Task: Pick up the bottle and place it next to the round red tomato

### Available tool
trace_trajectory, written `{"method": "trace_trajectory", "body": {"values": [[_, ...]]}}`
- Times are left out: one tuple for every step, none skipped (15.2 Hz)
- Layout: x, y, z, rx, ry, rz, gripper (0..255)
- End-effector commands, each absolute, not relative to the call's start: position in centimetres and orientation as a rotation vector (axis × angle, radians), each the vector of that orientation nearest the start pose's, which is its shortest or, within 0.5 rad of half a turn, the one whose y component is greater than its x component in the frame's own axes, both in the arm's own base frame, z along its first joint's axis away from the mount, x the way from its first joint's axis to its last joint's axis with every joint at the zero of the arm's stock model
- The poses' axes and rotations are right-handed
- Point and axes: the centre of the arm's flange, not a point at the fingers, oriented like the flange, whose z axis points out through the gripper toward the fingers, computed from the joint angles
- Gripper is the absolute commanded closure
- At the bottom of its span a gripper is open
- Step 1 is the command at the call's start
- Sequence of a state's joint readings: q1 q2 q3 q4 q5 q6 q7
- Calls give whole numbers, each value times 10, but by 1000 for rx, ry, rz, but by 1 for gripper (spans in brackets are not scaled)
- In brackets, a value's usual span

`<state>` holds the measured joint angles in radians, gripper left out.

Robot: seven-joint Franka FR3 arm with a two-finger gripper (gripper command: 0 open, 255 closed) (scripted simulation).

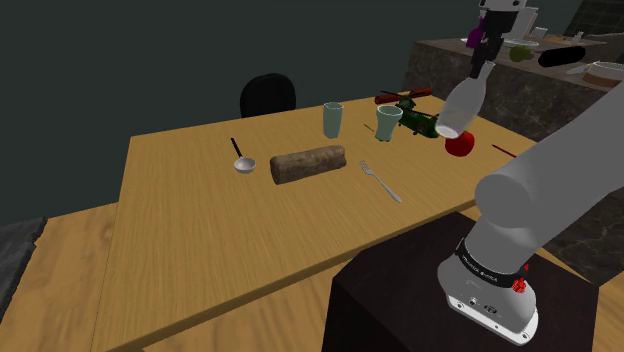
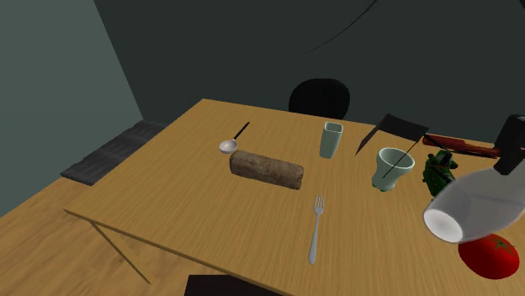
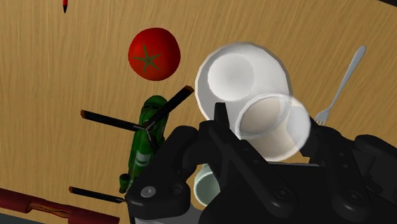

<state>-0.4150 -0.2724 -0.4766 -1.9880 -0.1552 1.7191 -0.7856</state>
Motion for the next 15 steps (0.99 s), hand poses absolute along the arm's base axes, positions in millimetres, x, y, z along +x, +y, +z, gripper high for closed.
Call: {"method": "trace_trajectory", "body": {"values": [[275, -398, 552, -3142, 101, 58, 255], [275, -398, 546, -3142, 101, 58, 255], [275, -398, 541, -3142, 101, 58, 255], [275, -398, 536, -3142, 101, 58, 255], [275, -398, 531, -3142, 101, 58, 255], [275, -398, 525, -3142, 101, 58, 255], [275, -398, 520, -3142, 101, 58, 255], [275, -398, 515, -3142, 101, 58, 255], [275, -398, 510, -3142, 101, 58, 255], [275, -398, 504, -3142, 101, 58, 255], [275, -398, 499, -3142, 101, 58, 255], [275, -398, 494, -3142, 101, 58, 255], [275, -398, 488, -3142, 101, 58, 255], [275, -398, 483, -3142, 101, 58, 255], [275, -398, 478, -3142, 101, 58, 255]]}}
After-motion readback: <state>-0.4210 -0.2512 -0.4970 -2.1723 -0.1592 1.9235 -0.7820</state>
